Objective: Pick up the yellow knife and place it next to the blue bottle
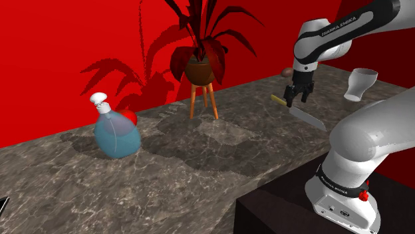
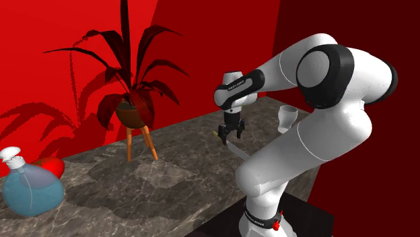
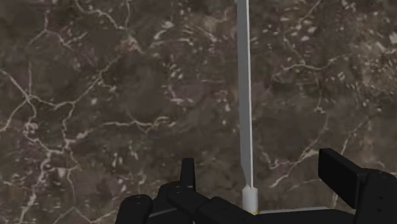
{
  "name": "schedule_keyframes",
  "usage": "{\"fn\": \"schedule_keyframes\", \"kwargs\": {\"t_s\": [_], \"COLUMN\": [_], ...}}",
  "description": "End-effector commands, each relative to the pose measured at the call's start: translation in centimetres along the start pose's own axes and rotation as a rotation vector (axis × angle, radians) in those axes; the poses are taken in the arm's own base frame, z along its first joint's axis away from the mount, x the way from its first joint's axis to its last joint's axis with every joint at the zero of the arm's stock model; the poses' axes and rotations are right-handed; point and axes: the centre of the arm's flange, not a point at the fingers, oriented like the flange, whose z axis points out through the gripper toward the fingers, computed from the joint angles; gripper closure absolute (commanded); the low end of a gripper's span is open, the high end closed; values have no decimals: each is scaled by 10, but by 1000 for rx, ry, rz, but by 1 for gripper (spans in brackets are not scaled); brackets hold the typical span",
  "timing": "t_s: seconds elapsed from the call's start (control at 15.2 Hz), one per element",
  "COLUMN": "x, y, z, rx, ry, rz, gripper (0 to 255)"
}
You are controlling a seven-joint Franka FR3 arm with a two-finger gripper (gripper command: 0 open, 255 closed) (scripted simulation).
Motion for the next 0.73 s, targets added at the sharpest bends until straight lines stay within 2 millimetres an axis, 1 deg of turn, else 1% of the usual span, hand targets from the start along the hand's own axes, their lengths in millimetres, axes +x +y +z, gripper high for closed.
{"fn": "schedule_keyframes", "kwargs": {"t_s": [0.0, 0.33, 0.66], "x": [-2, -2, -2], "y": [0, 0, 0], "z": [13, 37, 37], "rx": [1, 1, 1], "ry": [-2, -2, -2], "rz": [4, 4, 4], "gripper": [0, 0, 0]}}
